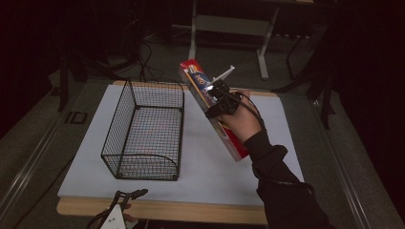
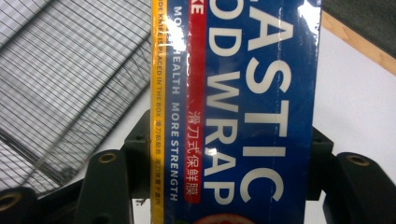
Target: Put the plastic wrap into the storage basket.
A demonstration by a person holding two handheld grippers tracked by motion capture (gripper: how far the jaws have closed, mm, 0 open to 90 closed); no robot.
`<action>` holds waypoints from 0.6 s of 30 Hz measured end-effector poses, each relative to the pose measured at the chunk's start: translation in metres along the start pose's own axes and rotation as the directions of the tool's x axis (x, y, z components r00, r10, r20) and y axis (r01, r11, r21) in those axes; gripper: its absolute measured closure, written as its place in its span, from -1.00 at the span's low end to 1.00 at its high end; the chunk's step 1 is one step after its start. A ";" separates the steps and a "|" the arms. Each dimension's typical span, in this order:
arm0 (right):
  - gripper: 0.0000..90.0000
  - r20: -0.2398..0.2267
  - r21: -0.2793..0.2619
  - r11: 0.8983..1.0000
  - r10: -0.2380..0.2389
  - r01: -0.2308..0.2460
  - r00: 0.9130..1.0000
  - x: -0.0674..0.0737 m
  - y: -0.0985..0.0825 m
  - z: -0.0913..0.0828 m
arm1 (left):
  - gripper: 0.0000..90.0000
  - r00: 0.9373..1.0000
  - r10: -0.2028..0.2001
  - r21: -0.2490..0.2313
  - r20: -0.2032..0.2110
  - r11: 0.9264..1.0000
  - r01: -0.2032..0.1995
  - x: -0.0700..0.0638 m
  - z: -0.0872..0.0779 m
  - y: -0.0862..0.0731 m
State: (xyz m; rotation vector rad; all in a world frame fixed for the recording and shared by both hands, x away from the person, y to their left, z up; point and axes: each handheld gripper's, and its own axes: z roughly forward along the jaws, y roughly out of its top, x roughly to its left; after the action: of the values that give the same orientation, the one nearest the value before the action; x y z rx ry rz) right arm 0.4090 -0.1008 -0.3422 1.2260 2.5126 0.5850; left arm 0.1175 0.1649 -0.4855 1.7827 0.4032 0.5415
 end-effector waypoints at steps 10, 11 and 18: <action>-0.11 -0.004 -0.036 0.999 -0.035 0.035 0.999 0.030 0.027 -0.005 | -1.00 1.000 0.006 -0.002 -0.006 1.000 -0.006 0.000 -0.002 0.000; -0.11 -0.005 -0.041 0.998 -0.037 0.037 0.999 0.033 0.029 -0.005 | -1.00 1.000 0.006 -0.002 -0.006 1.000 -0.006 0.000 -0.002 0.000; -0.11 -0.041 -0.083 0.996 -0.046 0.042 0.998 0.054 0.046 -0.006 | -1.00 1.000 -0.002 -0.011 -0.006 1.000 0.002 -0.001 -0.003 0.001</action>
State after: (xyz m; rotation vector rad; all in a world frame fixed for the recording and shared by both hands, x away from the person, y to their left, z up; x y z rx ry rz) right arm 0.4058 -0.0336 -0.3197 1.1378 2.5165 0.7029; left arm 0.1153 0.1665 -0.4839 1.7706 0.4053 0.5470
